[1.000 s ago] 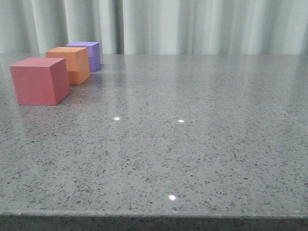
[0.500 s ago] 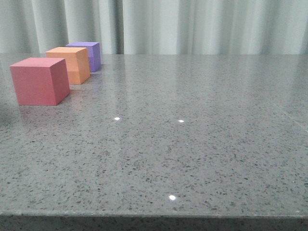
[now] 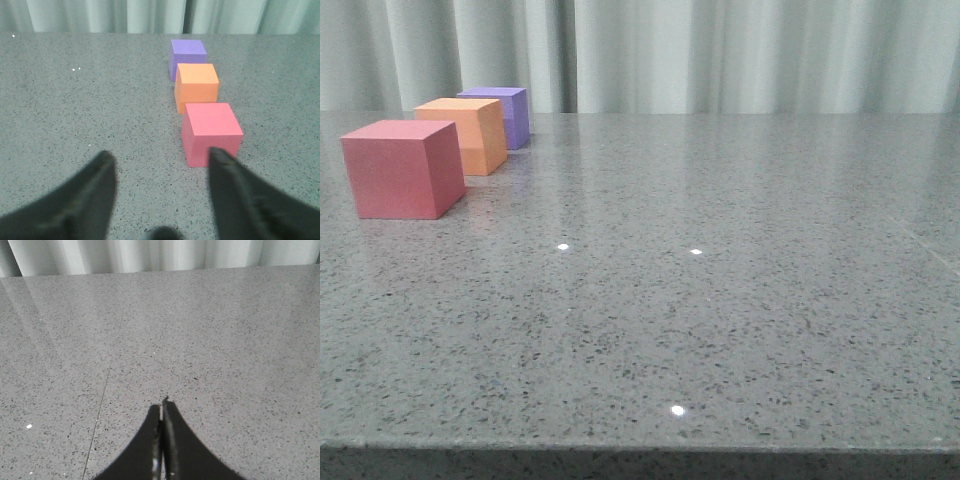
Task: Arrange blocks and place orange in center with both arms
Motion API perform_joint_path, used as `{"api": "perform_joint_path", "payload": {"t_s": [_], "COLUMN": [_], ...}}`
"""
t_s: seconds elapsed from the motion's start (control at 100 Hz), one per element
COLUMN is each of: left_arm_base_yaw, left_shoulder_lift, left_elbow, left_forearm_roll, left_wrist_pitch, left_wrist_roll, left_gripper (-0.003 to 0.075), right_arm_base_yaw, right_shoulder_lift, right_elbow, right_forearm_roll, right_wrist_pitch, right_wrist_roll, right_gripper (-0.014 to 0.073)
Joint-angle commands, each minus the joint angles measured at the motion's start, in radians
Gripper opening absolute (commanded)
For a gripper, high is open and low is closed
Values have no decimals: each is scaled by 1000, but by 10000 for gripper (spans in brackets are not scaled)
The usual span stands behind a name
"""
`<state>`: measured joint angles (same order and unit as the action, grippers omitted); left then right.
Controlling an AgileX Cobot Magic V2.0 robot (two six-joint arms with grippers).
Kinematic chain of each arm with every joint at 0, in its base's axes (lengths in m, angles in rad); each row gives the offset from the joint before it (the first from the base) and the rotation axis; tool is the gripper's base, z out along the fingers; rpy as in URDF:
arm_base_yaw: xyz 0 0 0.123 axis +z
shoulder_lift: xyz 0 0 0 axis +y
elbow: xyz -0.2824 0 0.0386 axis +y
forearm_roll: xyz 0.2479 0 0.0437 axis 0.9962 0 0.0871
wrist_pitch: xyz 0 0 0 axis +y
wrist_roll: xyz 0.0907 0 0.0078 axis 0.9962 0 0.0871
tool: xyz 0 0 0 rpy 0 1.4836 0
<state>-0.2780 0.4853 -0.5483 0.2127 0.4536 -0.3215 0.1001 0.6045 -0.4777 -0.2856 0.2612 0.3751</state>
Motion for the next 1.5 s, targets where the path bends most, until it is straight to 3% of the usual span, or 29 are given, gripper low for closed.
{"api": "perform_joint_path", "payload": {"t_s": [0.0, 0.08, 0.91, 1.12, 1.31, 1.49], "left_arm_base_yaw": [3, 3, 3, 6, 72, 147], "left_shoulder_lift": [-11, -10, -10, -36, -124, -243], "left_elbow": [-24, -24, -24, 27, 136, 239], "left_forearm_roll": [10, 10, 28, 19, -106, -213], "left_wrist_pitch": [-72, -74, -89, -218, -339, -348], "left_wrist_roll": [-10, -10, -10, -10, 132, 211], "left_gripper": [115, -22, -20, -20, -20, -20], "right_arm_base_yaw": [-7, -7, -7, -7, -7, -7], "right_shoulder_lift": [2, 2, 2, 2, 2, 2], "right_elbow": [-28, -28, -28, -28, -28, -28], "right_forearm_roll": [-21, -21, -21, -21, -21, -21], "right_wrist_pitch": [-80, -80, -80, -80, -80, -80], "right_wrist_roll": [-3, -3, -3, -3, -3, -3], "right_gripper": [-69, -69, -69, -69, -69, -69]}}
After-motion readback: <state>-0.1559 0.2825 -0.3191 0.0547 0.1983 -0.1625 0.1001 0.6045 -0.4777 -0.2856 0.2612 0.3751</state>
